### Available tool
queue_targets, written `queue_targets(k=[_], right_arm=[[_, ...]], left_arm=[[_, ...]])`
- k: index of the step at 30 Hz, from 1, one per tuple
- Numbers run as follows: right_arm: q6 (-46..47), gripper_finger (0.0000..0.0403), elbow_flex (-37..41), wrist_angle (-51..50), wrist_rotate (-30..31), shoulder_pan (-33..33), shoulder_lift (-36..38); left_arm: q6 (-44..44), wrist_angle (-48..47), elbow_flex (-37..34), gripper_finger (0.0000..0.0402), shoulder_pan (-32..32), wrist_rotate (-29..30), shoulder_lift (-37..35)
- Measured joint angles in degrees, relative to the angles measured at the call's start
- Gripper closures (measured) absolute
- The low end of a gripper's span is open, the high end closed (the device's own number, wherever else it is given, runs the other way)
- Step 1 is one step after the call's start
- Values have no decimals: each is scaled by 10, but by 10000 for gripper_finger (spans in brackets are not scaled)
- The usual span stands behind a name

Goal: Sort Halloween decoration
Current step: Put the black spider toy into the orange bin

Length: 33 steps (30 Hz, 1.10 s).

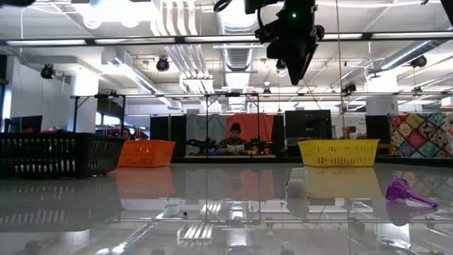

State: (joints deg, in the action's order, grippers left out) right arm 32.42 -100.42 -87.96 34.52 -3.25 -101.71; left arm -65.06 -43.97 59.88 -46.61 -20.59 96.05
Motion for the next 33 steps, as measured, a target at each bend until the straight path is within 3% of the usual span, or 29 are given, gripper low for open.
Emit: queue_targets(k=[5, 13, 23, 33], right_arm=[[0, 255, 0, 0, 0, 0, 0], [0, 255, 0, 2, 0, 0, 0], [0, 255, 0, 2, 0, 0, 0], [1, 255, 0, 4, -2, 0, 0]], left_arm=[[-69, -19, -4, 341, -34, -24, 2], [-84, 0, -23, 287, -63, -30, 6], [-154, 112, -81, 305, -62, -66, 11], [-125, 114, -82, 315, -46, -53, 31]])
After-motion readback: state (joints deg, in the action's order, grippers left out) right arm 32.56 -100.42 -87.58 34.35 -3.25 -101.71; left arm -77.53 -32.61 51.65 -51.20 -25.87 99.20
